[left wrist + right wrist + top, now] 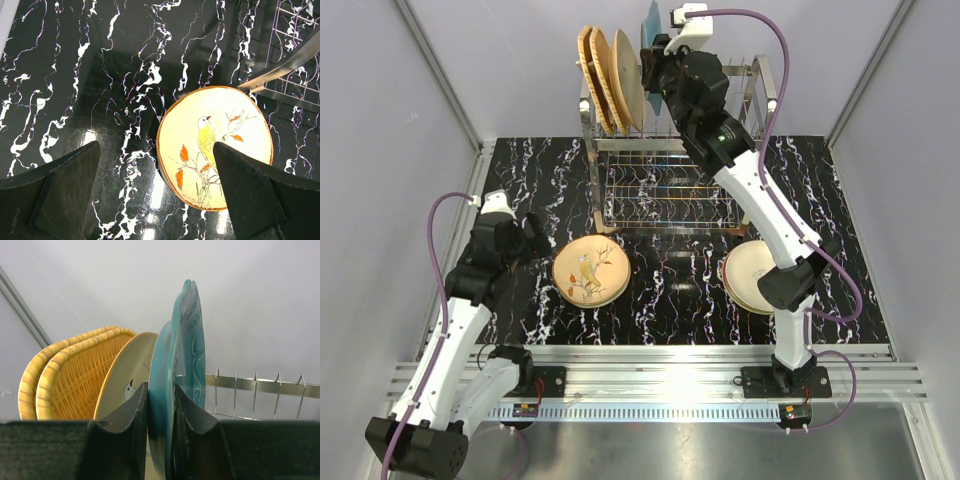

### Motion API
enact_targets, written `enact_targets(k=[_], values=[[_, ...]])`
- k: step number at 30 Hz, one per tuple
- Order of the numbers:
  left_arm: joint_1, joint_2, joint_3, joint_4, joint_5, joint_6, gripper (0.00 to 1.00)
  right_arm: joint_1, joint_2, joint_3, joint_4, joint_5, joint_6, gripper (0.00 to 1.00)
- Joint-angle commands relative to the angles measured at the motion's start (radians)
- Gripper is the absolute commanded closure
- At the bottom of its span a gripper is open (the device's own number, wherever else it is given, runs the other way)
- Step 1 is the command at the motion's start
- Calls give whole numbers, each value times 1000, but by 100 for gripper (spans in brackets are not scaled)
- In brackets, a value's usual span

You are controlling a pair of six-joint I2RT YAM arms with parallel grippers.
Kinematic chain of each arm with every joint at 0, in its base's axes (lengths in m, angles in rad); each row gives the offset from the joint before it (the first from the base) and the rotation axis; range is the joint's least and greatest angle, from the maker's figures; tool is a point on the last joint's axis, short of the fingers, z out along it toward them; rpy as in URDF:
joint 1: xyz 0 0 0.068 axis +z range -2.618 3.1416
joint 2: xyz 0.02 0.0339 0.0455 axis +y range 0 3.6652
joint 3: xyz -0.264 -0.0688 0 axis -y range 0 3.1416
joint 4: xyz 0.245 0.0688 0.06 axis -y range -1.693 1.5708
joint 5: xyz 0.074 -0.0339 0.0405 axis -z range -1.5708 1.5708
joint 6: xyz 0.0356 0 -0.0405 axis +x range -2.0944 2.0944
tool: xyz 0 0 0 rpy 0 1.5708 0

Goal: Load the plates into the dish rack
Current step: Insert the plate into the dish rack

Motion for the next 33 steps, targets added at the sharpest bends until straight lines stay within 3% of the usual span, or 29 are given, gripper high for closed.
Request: enact_targets(k=[1,20,23,26,28,33], values=[[4,2,12,45,17,8,1,7,-29,69,209,32,-3,100],[2,0,12,44,26,8,1,7,-23,-88,246,56,56,100],[2,0,12,45,29,8,1,9,-35,-122,249,50,56,86],[1,2,12,47,32,8,1,10,-43,-149,253,38,60,85],[1,3,14,47,35,8,1,15,-47,-171,255,36,60,78],[1,3,12,47,37,8,1,16,-52,-194,257,47,57,77]])
